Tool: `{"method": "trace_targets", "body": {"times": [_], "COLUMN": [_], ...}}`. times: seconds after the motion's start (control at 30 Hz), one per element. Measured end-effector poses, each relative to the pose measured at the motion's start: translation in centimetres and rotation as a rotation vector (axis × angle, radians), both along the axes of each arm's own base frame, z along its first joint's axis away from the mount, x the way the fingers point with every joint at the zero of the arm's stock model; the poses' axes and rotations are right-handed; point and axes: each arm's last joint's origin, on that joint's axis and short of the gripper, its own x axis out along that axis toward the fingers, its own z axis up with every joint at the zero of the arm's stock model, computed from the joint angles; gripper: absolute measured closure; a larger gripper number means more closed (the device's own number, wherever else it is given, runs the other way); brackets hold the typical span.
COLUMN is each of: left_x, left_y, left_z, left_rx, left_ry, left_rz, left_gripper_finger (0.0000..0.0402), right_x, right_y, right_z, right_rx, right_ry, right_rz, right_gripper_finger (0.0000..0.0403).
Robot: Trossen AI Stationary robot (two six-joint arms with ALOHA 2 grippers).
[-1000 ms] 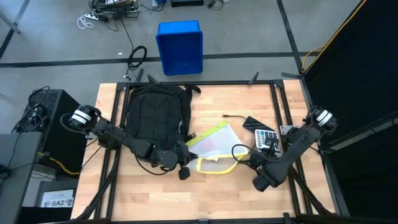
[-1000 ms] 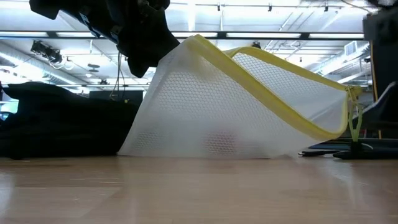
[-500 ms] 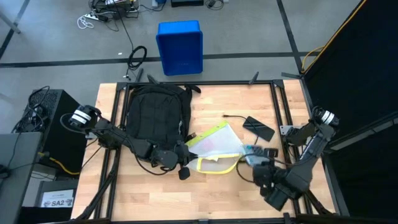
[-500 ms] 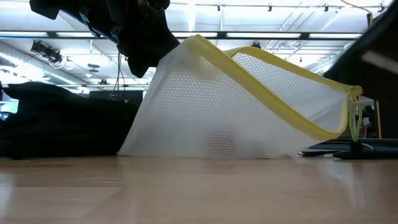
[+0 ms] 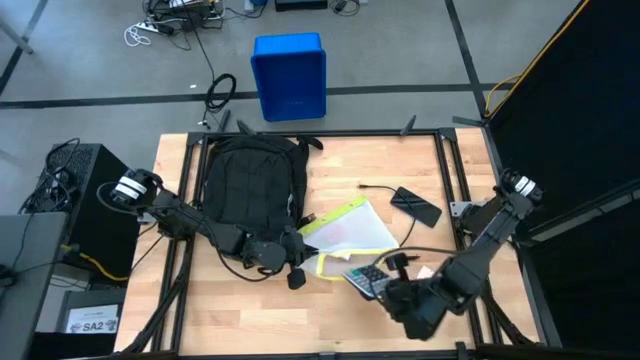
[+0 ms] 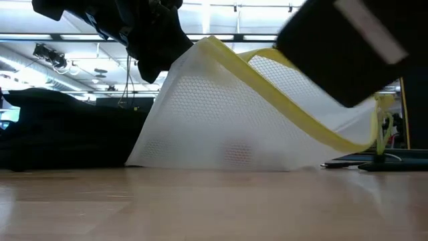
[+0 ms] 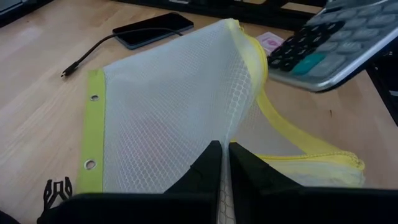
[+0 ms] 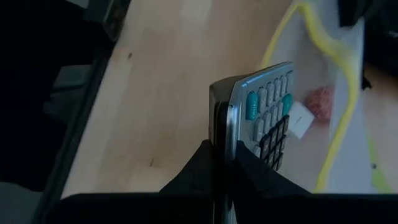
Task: Unpack backpack
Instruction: Put the gray calculator into the white zip bag
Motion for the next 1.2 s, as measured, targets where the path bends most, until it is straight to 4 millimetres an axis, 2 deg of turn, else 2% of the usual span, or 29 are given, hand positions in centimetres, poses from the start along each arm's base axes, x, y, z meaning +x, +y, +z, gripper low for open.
{"method": "trace_targets", "body": {"times": [0.13, 0.3, 0.47, 0.63, 0.87, 1.0, 1.2], "left_x": [0.0, 0.1, 0.1, 0.2, 0.3, 0.4, 0.4], "left_y": [0.0, -0.1, -0.1, -0.2, -0.2, -0.3, -0.4], "left_z": [0.0, 0.2, 0.2, 0.3, 0.5, 0.8, 0.9], "left_rx": [-0.001, 0.003, 0.002, -0.004, 0.001, -0.005, -0.006], "left_ry": [-0.002, -0.022, -0.021, -0.025, -0.05, -0.076, -0.082], "left_rz": [0.0, -0.02, -0.032, -0.042, -0.063, -0.082, -0.11], "left_gripper_finger": [0.0402, 0.0402, 0.0402, 0.0402, 0.0402, 0.0402, 0.0402], "right_x": [2.1, 5.2, 7.2, 8.1, 8.7, 9.2, 10.5], "right_y": [-1.5, -3.5, -5.1, -6.2, -6.6, -7.2, -8.3], "right_z": [-0.6, -2.8, -4.7, -4.9, -5.5, -6.3, -8.6], "right_rx": [-0.027, -0.068, -0.121, -0.194, -0.285, -0.321, -0.364], "right_ry": [0.015, 0.092, 0.141, 0.101, 0.067, 0.086, 0.153], "right_rz": [0.002, -0.013, -0.056, -0.115, -0.158, -0.175, -0.21], "right_gripper_finger": [0.0402, 0.0402, 0.0402, 0.0401, 0.0401, 0.0401, 0.0401]}}
